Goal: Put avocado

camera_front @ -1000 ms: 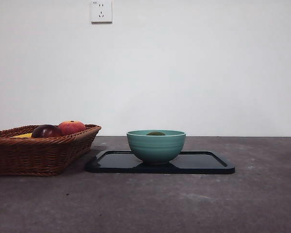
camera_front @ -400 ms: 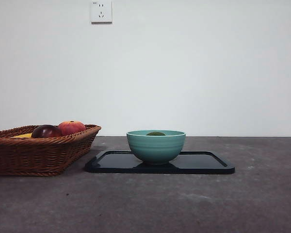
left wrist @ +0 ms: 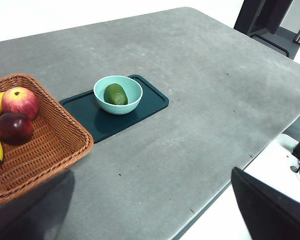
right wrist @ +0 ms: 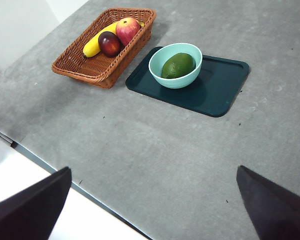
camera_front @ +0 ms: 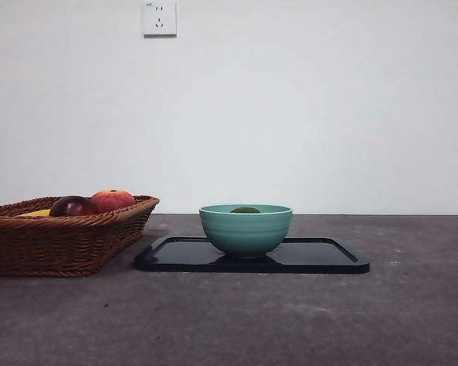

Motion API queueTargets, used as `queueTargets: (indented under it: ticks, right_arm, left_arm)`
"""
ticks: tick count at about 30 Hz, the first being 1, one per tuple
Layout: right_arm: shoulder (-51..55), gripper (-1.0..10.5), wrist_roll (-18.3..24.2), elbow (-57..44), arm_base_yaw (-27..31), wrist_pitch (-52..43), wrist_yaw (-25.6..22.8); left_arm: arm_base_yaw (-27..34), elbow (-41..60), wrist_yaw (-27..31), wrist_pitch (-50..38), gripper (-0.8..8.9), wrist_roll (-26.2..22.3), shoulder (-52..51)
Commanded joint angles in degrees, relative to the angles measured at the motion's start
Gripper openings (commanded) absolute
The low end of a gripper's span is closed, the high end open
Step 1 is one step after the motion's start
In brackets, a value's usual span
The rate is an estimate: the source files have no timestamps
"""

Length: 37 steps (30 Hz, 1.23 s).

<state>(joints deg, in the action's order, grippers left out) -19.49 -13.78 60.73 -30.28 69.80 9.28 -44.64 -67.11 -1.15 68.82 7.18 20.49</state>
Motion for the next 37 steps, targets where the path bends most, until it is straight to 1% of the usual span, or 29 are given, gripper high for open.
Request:
queueTargets:
  ticks: [1, 2, 3, 19, 22, 23, 25, 28, 29, 30, 31, 32, 34, 35, 37]
  right_arm:
    - [-0.2, 3.0, -0.6, 0.5, -0.3, -0.7, 0.2]
    - [-0.2, 1.0, -0.6, 0.5, -0.3, -0.7, 0.1]
    - [-0.2, 0.1, -0.6, 0.5, -0.3, -0.7, 0.1]
    - [-0.2, 0.2, -0.5, 0.5, -0.3, -0.7, -0.3]
    - [-0.2, 0.2, -0.5, 0.5, -0.3, -0.8, -0.3]
    - [-0.2, 0.2, -0.5, 0.5, -0.3, -0.8, -0.3]
    - [-0.2, 0.2, -0.5, 0.5, -0.3, -0.8, -0.3]
    - [-0.2, 0.2, -0.6, 0.5, -0.3, -0.8, -0.3]
    - [-0.2, 0.2, -0.6, 0.5, -0.3, -0.7, -0.3]
    - [-0.2, 0.2, -0.5, 0.5, -0.3, -0.7, -0.3]
    - [-0.2, 0.2, -0.5, 0.5, -0.3, -0.7, -0.3]
    - [-0.2, 0.2, -0.5, 0.5, -0.3, -0.7, -0.3]
    - [-0.2, 0.2, -0.6, 0.5, -0.3, -0.7, -0.3]
    - [-0.2, 0.2, -0.5, 0.5, -0.3, -0.7, -0.3]
    - [-0.2, 0.2, -0.5, 0.5, -0.3, -0.7, -0.3]
  left_arm:
    - [-0.3, -0.6, 0.3, -0.5, 1.61, 0.4, 0.0]
    - [-0.3, -0.6, 0.3, -0.2, -0.07, 0.4, 0.0]
    - [-0.3, -0.6, 0.3, 0.4, 0.15, 0.6, 0.0]
    - [0.0, -0.5, 0.3, 0.3, 0.19, 1.0, 0.1]
    - [6.6, -0.4, -0.8, 0.2, 0.19, 1.0, 0.3]
    - [10.1, -0.1, -1.0, -0.1, 0.19, -0.3, 0.4]
    - [16.8, 0.6, -0.7, -1.5, 0.19, -6.8, 0.4]
    - [26.9, 4.9, -0.8, -7.0, 0.19, -16.1, -0.6]
    - [29.8, 7.6, -1.4, -10.1, 0.19, -18.2, -0.9]
    - [32.6, 11.0, -2.4, -14.5, 0.19, -19.2, -1.4]
    - [34.8, 14.3, -3.2, -19.0, 0.19, -19.0, -1.9]
    - [37.0, 18.3, -3.6, -24.8, 0.19, -17.9, -2.4]
    - [40.0, 26.1, -3.7, -35.4, 0.19, -14.4, -3.3]
    - [41.1, 30.2, -3.7, -40.4, 0.19, -11.9, -3.8]
    - [42.1, 37.2, -3.7, -47.9, 0.19, -7.6, -4.9]
